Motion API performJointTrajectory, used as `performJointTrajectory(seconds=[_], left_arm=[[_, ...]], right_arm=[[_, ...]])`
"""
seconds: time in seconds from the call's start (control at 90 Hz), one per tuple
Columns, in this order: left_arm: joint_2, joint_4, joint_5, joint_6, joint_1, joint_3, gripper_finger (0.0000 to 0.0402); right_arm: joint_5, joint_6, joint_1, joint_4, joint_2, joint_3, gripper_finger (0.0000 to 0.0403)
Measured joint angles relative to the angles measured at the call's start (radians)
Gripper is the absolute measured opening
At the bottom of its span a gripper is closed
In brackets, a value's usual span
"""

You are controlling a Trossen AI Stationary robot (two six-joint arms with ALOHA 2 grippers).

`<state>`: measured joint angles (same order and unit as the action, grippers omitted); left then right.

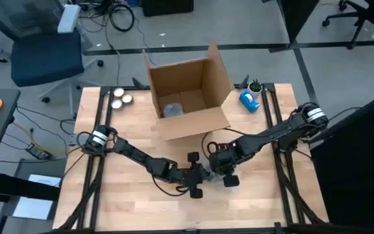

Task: Wrap mug
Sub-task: Wrap the black mug with the bubble wrap

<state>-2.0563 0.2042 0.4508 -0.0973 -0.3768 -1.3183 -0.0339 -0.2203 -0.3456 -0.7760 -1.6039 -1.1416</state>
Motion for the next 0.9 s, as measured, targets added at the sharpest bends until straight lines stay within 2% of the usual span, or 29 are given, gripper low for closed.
performJointTrajectory(seconds=[0.1,0.411,0.611,0.9], left_arm=[[-0.021,0.070,-0.011,0.016,0.005,0.000,0.0000],[-0.029,0.055,-0.018,0.017,0.009,0.000,0.0000],[-0.029,0.053,-0.022,0.016,0.008,0.000,0.0000],[-0.029,0.053,-0.036,0.010,0.008,0.000,0.0000]], right_arm=[[0.001,-0.016,-0.013,-0.061,0.000,-0.032,0.0000],[0.046,-0.120,-0.056,-0.291,0.012,-0.168,0.0000],[0.048,-0.123,-0.059,-0.280,0.006,-0.151,0.0000],[0.027,-0.116,-0.027,-0.241,-0.077,-0.080,0.0000]])
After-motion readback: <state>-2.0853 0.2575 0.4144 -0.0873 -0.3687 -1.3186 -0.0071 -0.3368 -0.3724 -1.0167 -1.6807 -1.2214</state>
